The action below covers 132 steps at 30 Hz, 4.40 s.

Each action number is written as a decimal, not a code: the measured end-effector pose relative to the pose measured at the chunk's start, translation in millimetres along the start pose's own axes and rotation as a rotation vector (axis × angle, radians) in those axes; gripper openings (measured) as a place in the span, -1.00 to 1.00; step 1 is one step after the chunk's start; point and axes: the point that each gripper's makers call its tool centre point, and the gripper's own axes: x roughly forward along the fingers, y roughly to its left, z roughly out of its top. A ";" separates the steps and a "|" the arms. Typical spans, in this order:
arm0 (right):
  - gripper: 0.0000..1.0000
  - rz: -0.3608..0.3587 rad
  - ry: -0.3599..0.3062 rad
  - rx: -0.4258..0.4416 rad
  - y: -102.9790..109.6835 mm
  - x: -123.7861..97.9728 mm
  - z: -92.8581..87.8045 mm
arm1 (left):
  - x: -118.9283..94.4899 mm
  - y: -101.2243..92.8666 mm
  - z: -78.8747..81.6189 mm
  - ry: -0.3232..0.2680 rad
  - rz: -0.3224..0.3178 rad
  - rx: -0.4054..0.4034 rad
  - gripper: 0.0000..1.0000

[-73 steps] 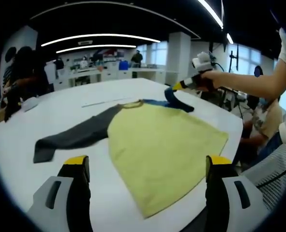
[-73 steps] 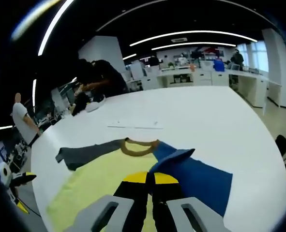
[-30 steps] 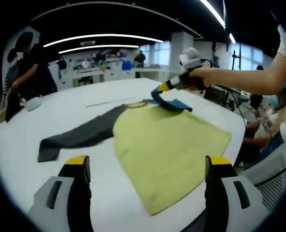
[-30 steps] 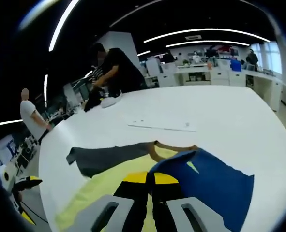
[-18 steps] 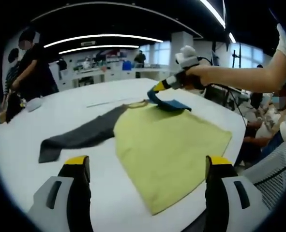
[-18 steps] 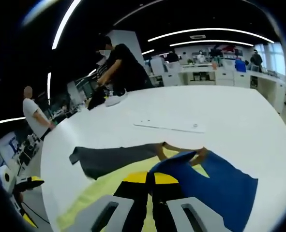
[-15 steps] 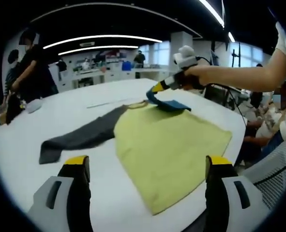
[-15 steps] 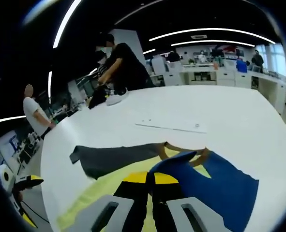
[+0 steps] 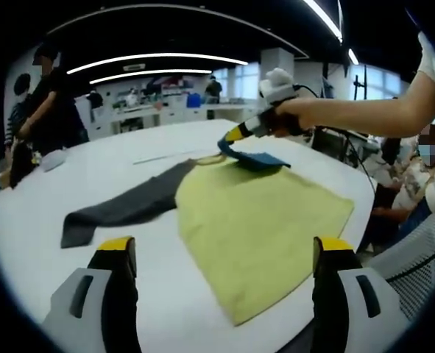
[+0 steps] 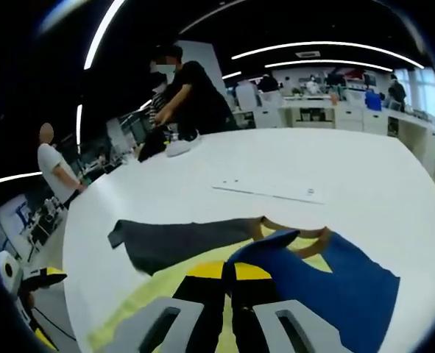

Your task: Fold the garment on the visible template until the final outline fits inside the template.

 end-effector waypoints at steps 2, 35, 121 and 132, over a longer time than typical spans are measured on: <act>-1.00 0.004 0.001 -0.002 1.8 2.4 0.9 | 0.2 -0.7 0.3 0.000 0.000 0.000 0.94; -1.00 0.061 0.036 -0.070 47.6 24.5 0.3 | -1.2 5.0 -5.4 0.005 0.015 -0.006 0.93; -0.02 -0.037 0.050 -0.047 -81.4 -66.5 -52.1 | 7.0 -10.7 8.2 -0.005 -0.029 0.038 0.98; -0.47 -0.099 0.064 -0.045 -121.6 -93.3 -72.1 | 8.0 -16.2 11.7 -0.004 -0.034 0.046 0.98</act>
